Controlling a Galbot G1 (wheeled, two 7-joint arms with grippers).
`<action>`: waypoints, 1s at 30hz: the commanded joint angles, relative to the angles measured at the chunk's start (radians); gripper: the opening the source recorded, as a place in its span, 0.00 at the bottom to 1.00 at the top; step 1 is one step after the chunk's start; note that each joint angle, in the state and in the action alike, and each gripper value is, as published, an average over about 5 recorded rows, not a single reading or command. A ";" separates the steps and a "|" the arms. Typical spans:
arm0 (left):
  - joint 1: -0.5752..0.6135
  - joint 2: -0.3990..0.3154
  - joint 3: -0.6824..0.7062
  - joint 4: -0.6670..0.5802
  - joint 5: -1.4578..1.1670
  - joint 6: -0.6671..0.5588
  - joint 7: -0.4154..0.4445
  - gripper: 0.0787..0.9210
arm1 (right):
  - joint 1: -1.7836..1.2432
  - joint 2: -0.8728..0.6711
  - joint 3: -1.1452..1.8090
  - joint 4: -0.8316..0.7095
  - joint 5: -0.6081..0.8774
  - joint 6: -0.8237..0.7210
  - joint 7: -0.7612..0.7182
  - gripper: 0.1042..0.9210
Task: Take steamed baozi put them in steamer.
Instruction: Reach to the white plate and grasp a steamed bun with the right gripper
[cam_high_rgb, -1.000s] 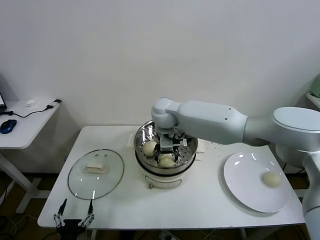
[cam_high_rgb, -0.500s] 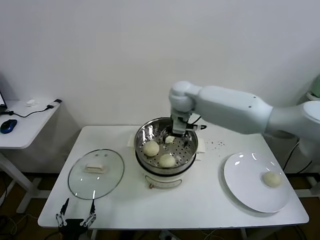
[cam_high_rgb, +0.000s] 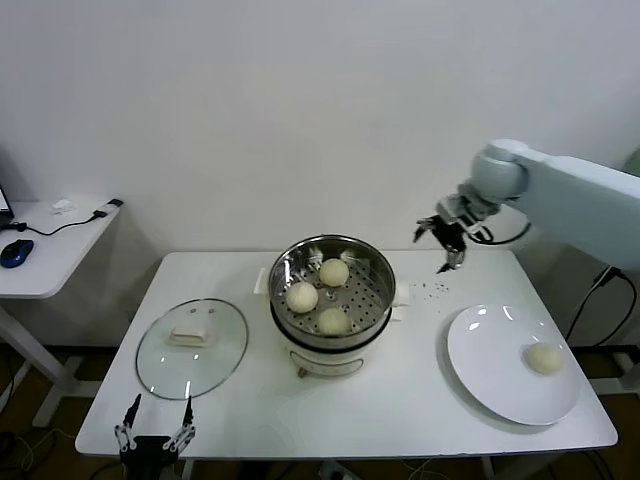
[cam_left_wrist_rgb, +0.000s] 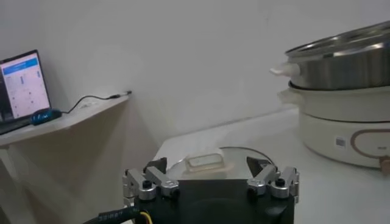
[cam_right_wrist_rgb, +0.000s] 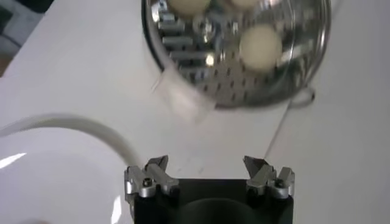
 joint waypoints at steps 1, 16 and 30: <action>0.003 -0.004 0.003 -0.005 0.006 -0.002 0.000 0.88 | -0.158 -0.272 0.051 -0.051 0.000 -0.144 -0.032 0.88; 0.012 -0.006 0.000 0.004 0.008 -0.002 0.007 0.88 | -0.687 -0.299 0.539 -0.168 -0.280 -0.069 -0.052 0.88; 0.006 -0.013 -0.010 0.009 0.008 0.008 0.009 0.88 | -0.749 -0.170 0.652 -0.317 -0.420 0.008 -0.036 0.88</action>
